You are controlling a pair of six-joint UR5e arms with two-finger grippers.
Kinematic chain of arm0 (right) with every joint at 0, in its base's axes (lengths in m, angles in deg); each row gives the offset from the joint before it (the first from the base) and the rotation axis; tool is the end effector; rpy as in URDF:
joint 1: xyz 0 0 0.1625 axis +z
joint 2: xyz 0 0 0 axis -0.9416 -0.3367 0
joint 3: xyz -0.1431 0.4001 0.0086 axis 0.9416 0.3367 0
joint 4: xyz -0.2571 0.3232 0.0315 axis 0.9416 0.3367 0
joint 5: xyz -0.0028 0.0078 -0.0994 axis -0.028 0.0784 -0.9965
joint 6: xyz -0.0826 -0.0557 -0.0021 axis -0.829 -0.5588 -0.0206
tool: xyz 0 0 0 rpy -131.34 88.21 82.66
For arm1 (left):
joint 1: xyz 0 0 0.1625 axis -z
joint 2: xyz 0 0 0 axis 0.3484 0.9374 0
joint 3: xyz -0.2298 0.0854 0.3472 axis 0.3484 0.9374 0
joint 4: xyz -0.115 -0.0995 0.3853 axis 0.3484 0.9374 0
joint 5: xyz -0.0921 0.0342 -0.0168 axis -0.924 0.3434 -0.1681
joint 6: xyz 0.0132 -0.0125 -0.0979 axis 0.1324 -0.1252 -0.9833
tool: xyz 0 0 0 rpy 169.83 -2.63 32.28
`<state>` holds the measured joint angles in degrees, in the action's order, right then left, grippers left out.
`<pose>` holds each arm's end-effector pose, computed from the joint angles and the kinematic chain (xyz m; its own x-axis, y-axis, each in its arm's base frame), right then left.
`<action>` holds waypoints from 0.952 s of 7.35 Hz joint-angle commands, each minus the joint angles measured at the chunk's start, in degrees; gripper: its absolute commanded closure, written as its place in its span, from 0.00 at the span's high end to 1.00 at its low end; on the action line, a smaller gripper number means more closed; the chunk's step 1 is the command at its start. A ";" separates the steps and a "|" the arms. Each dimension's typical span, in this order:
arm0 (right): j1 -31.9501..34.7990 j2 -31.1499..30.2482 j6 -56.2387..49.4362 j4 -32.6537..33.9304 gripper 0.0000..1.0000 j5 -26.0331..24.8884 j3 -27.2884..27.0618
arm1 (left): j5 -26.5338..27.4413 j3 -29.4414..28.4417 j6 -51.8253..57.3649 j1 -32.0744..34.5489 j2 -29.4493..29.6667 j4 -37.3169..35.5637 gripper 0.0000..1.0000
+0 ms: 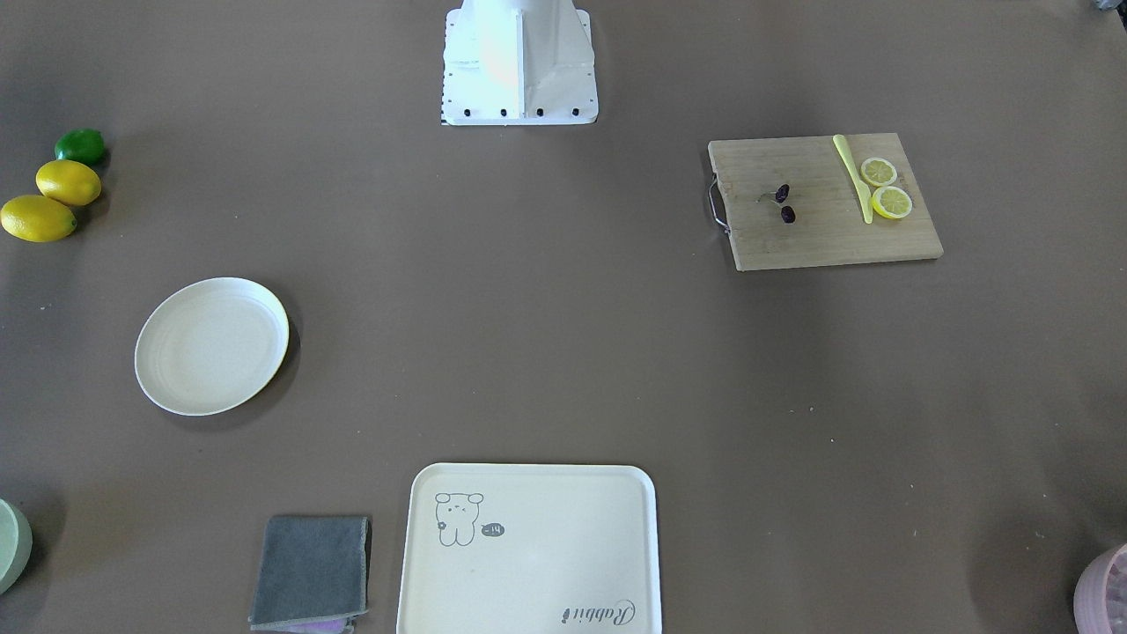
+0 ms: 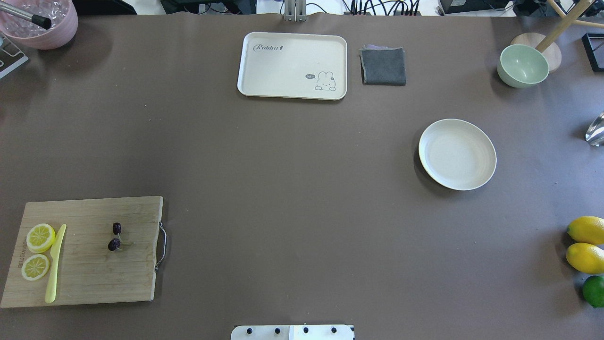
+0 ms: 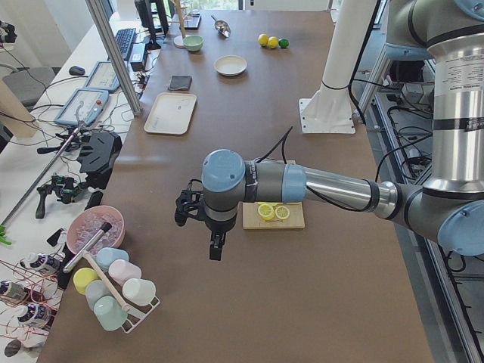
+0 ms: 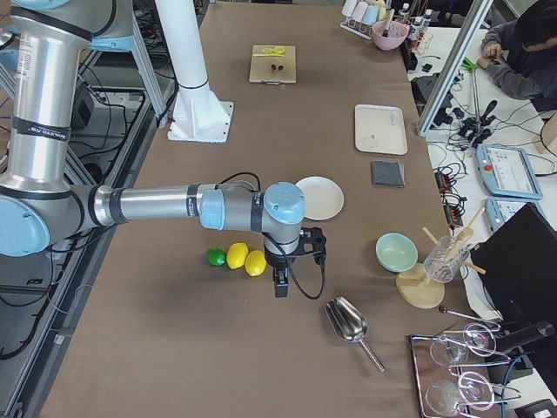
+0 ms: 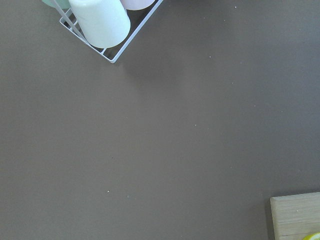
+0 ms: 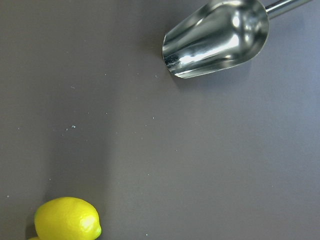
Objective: Place red cherry on plate
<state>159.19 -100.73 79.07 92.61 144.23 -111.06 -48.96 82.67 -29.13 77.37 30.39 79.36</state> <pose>0.0614 -0.4075 0.6105 0.7572 -0.1806 0.6277 0.1217 0.9832 0.1360 -0.1233 -0.4376 0.5682 0.7186 0.0777 -0.6911 0.0340 0.9886 0.1465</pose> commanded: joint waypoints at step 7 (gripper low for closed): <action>-4.71 6.79 14.44 -18.15 1.00 7.85 -0.32 | -0.48 -7.74 -8.17 1.75 1.60 34.83 0.98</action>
<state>158.06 -94.60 88.63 74.94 150.43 -111.68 -49.13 76.21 -35.65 79.84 33.18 108.01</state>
